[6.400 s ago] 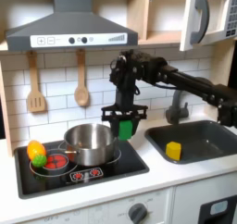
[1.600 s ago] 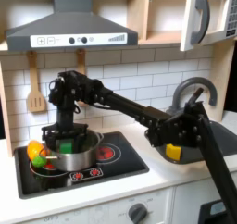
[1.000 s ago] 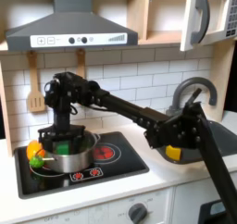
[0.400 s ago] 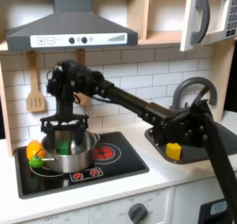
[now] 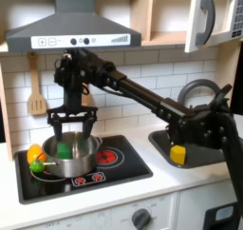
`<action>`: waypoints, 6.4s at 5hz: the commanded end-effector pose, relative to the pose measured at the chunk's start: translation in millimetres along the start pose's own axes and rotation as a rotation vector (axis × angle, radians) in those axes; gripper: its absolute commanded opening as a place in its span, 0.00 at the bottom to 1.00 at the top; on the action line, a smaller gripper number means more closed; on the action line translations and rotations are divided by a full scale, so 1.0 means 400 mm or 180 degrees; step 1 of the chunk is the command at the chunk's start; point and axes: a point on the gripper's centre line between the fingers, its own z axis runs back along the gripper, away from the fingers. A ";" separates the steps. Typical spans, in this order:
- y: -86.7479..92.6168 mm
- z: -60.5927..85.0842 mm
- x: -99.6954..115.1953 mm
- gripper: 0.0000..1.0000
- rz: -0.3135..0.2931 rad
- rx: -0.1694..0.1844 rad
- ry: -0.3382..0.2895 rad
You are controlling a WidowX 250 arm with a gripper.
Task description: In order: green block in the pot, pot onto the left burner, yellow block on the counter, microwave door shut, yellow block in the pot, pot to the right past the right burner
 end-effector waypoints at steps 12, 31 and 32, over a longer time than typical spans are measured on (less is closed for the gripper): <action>-0.562 0.087 -0.232 1.00 -0.0726 -0.0453 -0.0031; -0.714 -0.154 0.006 1.00 -0.1417 -0.0371 0.0037; -0.725 -0.183 0.026 1.00 -0.1453 -0.0349 0.0087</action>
